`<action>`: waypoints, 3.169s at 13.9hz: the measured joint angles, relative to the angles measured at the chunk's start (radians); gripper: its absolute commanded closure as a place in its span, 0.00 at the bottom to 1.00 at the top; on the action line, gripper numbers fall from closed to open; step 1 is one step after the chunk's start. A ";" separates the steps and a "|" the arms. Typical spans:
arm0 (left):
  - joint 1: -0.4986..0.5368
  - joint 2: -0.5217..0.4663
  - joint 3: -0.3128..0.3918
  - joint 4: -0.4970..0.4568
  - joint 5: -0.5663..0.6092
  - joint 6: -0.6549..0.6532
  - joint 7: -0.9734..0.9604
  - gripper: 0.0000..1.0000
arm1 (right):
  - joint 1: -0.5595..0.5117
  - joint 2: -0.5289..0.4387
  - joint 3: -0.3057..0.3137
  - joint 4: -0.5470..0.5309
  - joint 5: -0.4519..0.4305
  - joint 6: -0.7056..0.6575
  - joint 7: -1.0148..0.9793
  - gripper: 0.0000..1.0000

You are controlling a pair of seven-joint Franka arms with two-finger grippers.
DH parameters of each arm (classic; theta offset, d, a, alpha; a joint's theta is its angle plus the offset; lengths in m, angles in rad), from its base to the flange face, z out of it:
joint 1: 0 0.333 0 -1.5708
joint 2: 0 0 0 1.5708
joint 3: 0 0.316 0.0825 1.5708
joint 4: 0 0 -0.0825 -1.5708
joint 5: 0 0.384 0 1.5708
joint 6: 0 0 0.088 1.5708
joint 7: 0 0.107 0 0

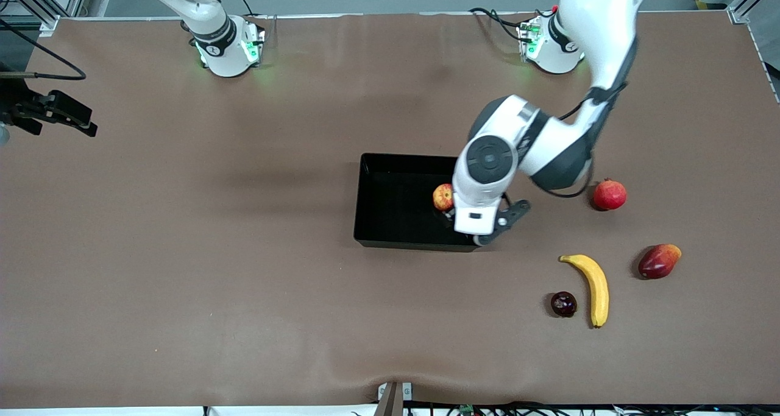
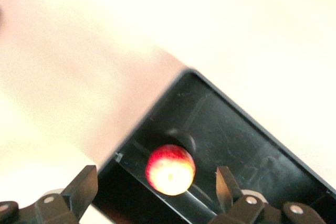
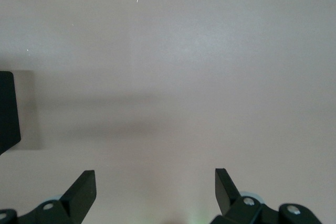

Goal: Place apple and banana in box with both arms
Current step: 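Raise the left gripper and move it to the yellow banana, then lower the left gripper and grasp the banana's middle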

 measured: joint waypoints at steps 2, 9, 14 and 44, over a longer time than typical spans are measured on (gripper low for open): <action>0.047 -0.049 0.000 0.004 0.000 -0.043 0.092 0.00 | 0.000 0.001 0.000 0.000 0.000 -0.001 0.000 0.00; 0.196 -0.125 -0.001 0.000 -0.008 -0.116 0.424 0.00 | 0.000 0.001 0.000 0.000 0.000 -0.001 0.000 0.00; 0.297 -0.121 0.000 -0.022 -0.008 -0.117 0.602 0.00 | 0.000 0.001 0.000 0.000 0.000 -0.001 0.000 0.00; 0.536 0.260 0.005 -0.146 0.111 0.666 0.888 1.00 | 0.000 0.001 0.000 -0.001 0.000 0.000 0.000 0.00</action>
